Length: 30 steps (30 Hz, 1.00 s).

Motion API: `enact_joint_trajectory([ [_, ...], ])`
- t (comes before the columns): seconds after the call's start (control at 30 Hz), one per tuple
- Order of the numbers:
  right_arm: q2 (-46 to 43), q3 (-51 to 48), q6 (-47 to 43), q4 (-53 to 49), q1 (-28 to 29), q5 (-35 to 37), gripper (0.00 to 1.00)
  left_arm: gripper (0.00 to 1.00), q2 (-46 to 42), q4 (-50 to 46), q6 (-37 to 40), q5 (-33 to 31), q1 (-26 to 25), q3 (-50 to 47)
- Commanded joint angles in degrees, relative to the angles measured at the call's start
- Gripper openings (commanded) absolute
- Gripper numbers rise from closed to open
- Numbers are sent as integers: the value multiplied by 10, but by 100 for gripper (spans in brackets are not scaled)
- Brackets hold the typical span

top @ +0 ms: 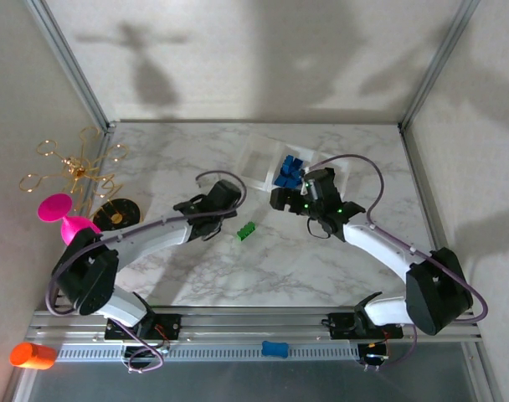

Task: Sort the legos into containers by color
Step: Pick up the lego from the center of the table, then place the lego in the container.

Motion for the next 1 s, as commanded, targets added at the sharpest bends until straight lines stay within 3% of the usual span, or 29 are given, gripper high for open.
enact_joint_trajectory([
  [0.0,-12,25,20,-9,-20,12,99,34,62,14,72,-10,10,74],
  [0.23,-15,26,32,20,-71,-6,99,34,211,63,140,38,45,225],
  [0.47,-15,31,17,10,-79,-7,99,34,331,89,173,70,74,334],
  [0.63,-21,28,8,2,-79,1,99,36,371,119,188,83,74,361],
  [0.77,-21,25,7,4,-80,-1,99,45,390,117,194,86,74,378],
  [0.97,-20,31,3,3,-80,-4,99,51,377,116,202,90,74,377],
])
